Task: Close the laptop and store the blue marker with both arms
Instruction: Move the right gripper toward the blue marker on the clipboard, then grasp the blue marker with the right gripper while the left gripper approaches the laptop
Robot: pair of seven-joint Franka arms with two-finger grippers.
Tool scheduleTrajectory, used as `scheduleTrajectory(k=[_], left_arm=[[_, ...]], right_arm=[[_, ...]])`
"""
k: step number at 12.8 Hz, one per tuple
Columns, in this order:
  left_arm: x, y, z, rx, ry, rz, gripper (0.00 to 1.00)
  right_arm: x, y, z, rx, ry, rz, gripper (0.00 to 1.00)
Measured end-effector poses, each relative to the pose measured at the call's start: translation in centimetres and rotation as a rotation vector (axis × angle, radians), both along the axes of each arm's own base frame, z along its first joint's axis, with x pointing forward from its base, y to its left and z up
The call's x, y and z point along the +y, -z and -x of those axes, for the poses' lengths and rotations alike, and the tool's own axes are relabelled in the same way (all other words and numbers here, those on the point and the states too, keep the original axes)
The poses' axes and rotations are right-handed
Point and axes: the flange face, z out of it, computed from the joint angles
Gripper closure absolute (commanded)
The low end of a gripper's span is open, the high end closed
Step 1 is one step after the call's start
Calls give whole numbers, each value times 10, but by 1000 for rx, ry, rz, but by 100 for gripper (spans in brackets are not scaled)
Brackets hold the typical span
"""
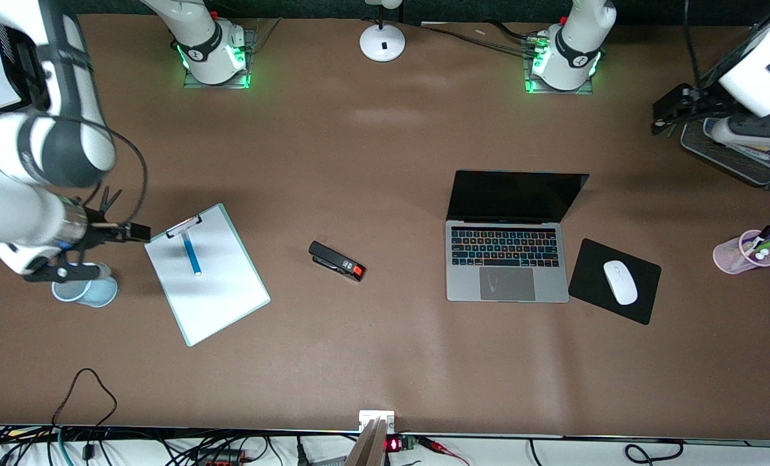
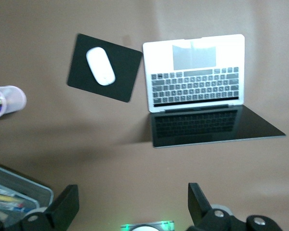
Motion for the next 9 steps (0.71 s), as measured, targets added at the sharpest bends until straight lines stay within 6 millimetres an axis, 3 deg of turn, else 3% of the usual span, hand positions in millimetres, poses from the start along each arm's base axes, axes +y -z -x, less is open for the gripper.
scheduleTrajectory(k=[3,7,9], left_arm=[[-20,37,-2,23,12,25,0],[-77,83,8,32,-44,-4,0],[-93,110,18,58,-41,-20,0]], right_arm=[[14,36,-4,45,-35,2,0],[21,78,-11,53,-152,-14,0],[19,104,-14,62,-227,-26,0]])
